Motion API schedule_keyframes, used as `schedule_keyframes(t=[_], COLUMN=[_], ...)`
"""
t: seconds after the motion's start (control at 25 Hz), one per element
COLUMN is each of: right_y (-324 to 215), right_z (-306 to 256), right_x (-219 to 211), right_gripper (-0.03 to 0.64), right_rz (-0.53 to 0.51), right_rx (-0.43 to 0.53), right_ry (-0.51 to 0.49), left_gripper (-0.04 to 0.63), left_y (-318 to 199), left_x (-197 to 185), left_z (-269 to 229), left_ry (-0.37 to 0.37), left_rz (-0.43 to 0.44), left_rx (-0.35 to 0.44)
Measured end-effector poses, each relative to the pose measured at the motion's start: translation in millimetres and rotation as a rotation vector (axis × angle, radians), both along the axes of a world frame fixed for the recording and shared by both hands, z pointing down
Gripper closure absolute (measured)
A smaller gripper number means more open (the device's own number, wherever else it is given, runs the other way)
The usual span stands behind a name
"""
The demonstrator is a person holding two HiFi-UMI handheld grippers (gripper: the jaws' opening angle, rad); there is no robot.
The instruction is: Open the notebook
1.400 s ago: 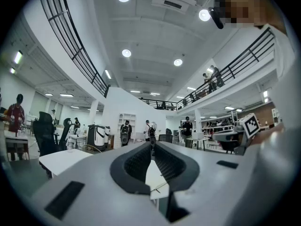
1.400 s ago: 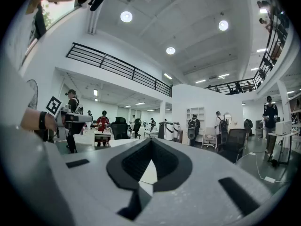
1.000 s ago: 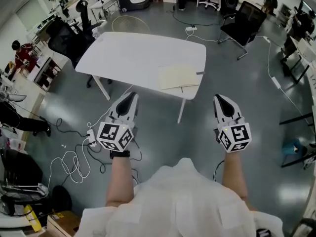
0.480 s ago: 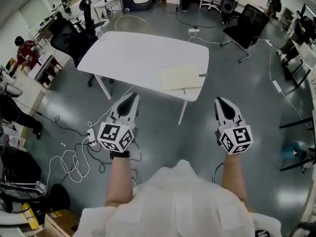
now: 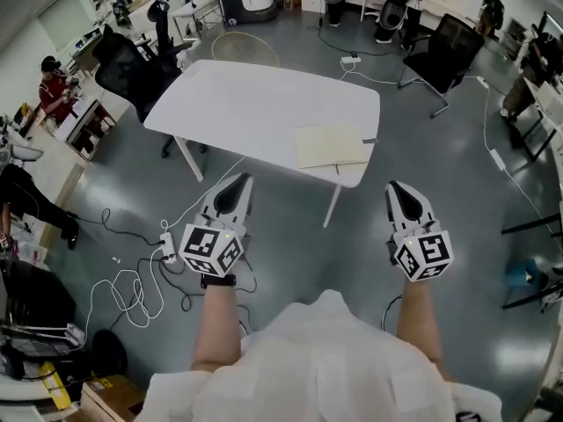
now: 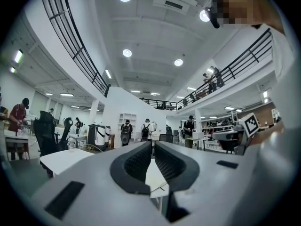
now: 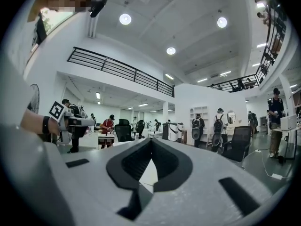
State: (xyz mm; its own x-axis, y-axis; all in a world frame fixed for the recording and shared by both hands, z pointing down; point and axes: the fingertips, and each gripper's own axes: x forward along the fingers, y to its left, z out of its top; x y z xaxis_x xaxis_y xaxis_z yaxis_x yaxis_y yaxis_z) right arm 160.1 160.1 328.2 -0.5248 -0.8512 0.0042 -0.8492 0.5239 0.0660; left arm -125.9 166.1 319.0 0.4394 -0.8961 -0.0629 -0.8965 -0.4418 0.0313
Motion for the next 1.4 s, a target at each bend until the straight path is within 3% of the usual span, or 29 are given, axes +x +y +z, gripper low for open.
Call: schedule_keyframes(t=[0.6, 0.96, 1.4], right_y=[-21, -97, -170], right_z=[21, 16, 13], right_x=[-45, -69, -65], right_gripper=[0.612, 0.612, 0.612], right_rz=[-0.036, -0.056, -0.034], right_rx=[-0.030, -0.024, -0.014], right_ry=[0.017, 0.015, 0.016], left_gripper=[0.569, 0.569, 0.569], left_y=[-12, -76, -150], left_x=[-37, -54, -47], left_z=[13, 12, 14], left_ry=[0.006, 0.004, -0.003], left_rz=[-0.017, -0.024, 0.004], left_rx=[-0.010, -0.016, -0.026])
